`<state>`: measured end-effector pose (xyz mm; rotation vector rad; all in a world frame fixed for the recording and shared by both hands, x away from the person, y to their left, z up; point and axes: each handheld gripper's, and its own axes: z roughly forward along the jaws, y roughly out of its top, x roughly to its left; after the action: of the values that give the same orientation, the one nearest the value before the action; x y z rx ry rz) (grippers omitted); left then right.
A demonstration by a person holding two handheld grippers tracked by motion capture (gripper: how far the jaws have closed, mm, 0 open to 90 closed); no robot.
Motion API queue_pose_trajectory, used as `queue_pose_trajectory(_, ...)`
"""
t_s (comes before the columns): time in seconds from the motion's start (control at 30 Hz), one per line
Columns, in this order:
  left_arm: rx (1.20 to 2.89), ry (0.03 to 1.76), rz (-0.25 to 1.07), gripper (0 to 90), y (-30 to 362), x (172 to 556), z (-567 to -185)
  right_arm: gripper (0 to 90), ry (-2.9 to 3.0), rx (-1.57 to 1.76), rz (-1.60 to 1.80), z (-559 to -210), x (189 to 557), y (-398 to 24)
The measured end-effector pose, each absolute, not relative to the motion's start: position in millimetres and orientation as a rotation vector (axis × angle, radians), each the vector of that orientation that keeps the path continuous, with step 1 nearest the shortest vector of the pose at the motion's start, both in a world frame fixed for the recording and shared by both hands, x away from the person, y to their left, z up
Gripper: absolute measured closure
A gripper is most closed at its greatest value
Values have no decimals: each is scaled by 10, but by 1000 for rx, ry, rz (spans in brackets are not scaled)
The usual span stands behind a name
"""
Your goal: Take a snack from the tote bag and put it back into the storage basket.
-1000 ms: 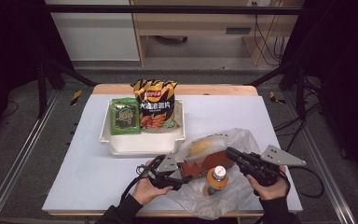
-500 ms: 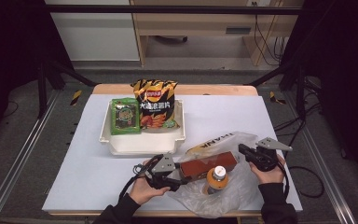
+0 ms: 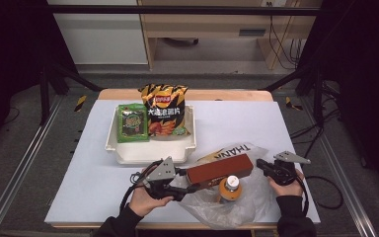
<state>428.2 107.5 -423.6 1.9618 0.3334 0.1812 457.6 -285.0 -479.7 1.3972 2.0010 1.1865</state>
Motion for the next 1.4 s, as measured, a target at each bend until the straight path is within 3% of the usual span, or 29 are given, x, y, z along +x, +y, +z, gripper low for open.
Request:
queue_pose_trajectory(0.23, 1934, 394, 188, 439, 1232, 4316, -4182, 863, 2011, 1399, 1158, -4839, 4542, -2872)
queue_pose_trajectory(0.43, 2004, 400, 190, 438, 1276, 4276, -4398, 852, 2019, 1391, 1155, -4854, 4507, -2877)
queue_pose_trajectory(0.63, 2043, 423, 193, 437, 1252, 4295, -4703, 784, 1966, 1340, 1259, -4715, 4370, -2879)
queue_pose_trajectory(0.8, 2040, 426, 208, 426, 1245, 4275, -4731, 716, 1926, 1265, 1362, -4552, 4213, -2879)
queue_pose_trajectory(0.9, 2044, 426, 224, 408, 1232, 4259, -4710, 697, 1916, 1244, 1393, -4475, 4157, -2877)
queue_pose_trajectory(1.0, 2019, 449, 221, 304, 1209, 4248, -4651, 687, 1909, 1230, 1405, -4420, 4139, -2866)
queue_pose_trajectory(1.4, 2067, 433, 293, 270, 849, 4328, -4338, 670, 1907, 1218, 1416, -4363, 4155, -2857)
